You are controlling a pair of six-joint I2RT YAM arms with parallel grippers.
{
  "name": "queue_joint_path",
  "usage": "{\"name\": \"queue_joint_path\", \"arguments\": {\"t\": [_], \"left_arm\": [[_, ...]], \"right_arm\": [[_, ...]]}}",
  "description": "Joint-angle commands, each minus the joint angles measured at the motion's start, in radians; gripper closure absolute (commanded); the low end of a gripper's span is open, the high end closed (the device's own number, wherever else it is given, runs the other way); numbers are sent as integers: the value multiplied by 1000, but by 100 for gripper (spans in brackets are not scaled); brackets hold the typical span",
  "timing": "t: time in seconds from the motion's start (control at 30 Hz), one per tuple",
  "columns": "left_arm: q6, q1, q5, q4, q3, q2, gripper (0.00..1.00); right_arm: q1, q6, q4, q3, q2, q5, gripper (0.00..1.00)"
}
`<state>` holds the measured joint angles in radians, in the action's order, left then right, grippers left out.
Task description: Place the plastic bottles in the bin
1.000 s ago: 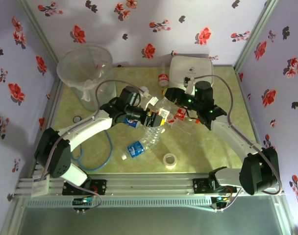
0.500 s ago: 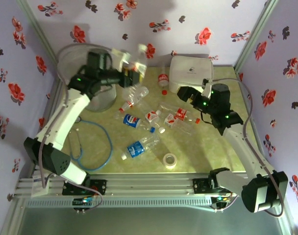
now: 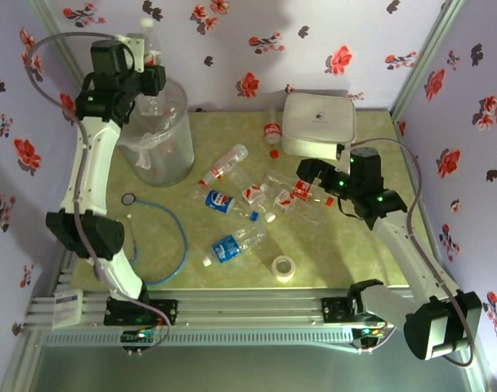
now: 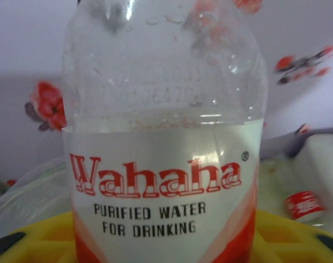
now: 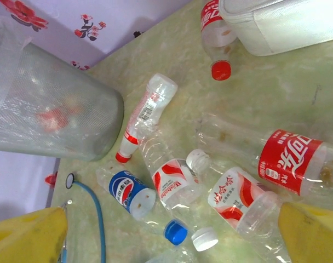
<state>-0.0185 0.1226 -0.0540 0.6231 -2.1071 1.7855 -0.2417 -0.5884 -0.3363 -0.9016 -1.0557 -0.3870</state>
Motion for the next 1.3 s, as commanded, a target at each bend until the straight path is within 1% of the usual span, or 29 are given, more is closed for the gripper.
{"name": "queue_joint_path", "arguments": {"t": [0.0,0.13,0.23,0.27,0.33,0.37,0.4,0.43,0.5,0.6,0.63,0.7,0.73,0.77,0.83,0.9,1.0,1.07,1.1,1.2,1.27], "left_arm": [[71,-23,40,31,-1,66,69],[93,-43,-31,27,68,82,68],[60,-89,-150,4,144,78,68],[52,-102,-175,7,159,77,67],[70,-110,-184,29,177,78,64],[84,-110,-184,44,180,75,56],[95,-110,-192,56,180,71,46],[103,-110,-200,63,180,67,38],[116,-110,-215,70,177,55,23],[134,-110,-210,117,127,58,7],[138,-110,-201,132,108,62,3],[143,-110,-171,161,72,69,1],[144,-110,-153,168,61,72,1],[144,-111,-132,174,52,75,4],[138,-110,-84,187,38,88,13],[131,-110,-43,192,43,99,26],[126,-110,-36,187,63,122,42],[129,-104,-33,180,79,134,49],[134,-98,-33,178,88,143,52],[167,-72,-27,195,90,179,57],[180,-63,-25,210,89,205,58]], "right_arm": [[7,38,-33,18,17,28,1],[8,51,-39,39,13,49,1],[8,53,-40,54,5,52,1],[8,52,-39,59,3,52,1],[8,53,-38,62,-3,52,1],[8,53,-38,62,-7,52,1],[8,52,-36,62,-13,52,1],[9,53,-33,63,-19,52,1],[8,44,-20,61,-38,47,1],[8,24,6,58,-62,28,1],[7,20,12,58,-67,24,1],[8,13,19,58,-72,21,1],[8,10,20,58,-73,21,1],[8,10,19,58,-75,22,1],[8,11,15,57,-72,22,1],[7,10,14,59,-72,23,1],[9,8,12,61,-70,23,1],[8,6,10,61,-72,23,1],[8,7,7,59,-73,25,1],[8,2,4,58,-76,30,1],[8,-1,4,58,-78,31,1]]}}
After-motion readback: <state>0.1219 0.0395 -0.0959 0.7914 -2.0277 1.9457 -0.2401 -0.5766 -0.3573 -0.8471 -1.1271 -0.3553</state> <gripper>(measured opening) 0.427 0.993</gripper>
